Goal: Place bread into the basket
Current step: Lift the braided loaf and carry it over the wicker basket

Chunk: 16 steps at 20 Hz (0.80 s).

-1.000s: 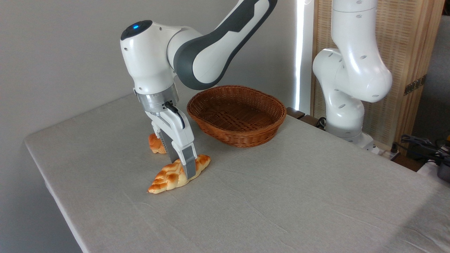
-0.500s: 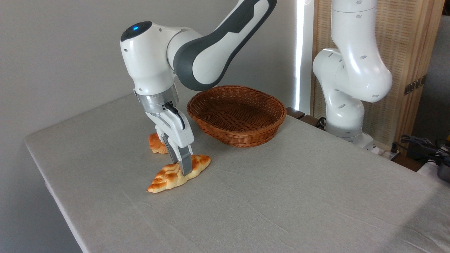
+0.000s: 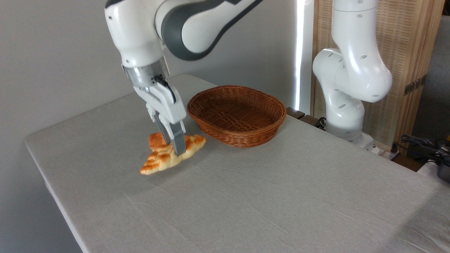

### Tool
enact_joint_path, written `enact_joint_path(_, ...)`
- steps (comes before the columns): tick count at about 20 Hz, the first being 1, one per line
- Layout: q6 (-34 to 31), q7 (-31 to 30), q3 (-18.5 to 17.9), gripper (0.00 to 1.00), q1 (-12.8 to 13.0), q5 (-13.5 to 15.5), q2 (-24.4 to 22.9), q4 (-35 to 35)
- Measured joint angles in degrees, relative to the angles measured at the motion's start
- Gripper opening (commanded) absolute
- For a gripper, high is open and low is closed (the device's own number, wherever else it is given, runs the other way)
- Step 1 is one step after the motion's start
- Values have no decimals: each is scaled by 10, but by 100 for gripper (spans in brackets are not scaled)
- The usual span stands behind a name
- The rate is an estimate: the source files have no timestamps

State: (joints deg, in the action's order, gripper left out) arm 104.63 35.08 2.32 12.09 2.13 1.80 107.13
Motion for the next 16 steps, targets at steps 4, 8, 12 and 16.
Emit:
enact_joint_path(4,-69,0,-2,19,0,25,-54,-12)
enact_joint_path(8,-121,0,-2,21,2,48,-143,28)
enact_joint_path(12,-125,0,-1,21,16,58,-246,128)
enact_joint_path(16,-126,-4,0,21,38,58,-311,217)
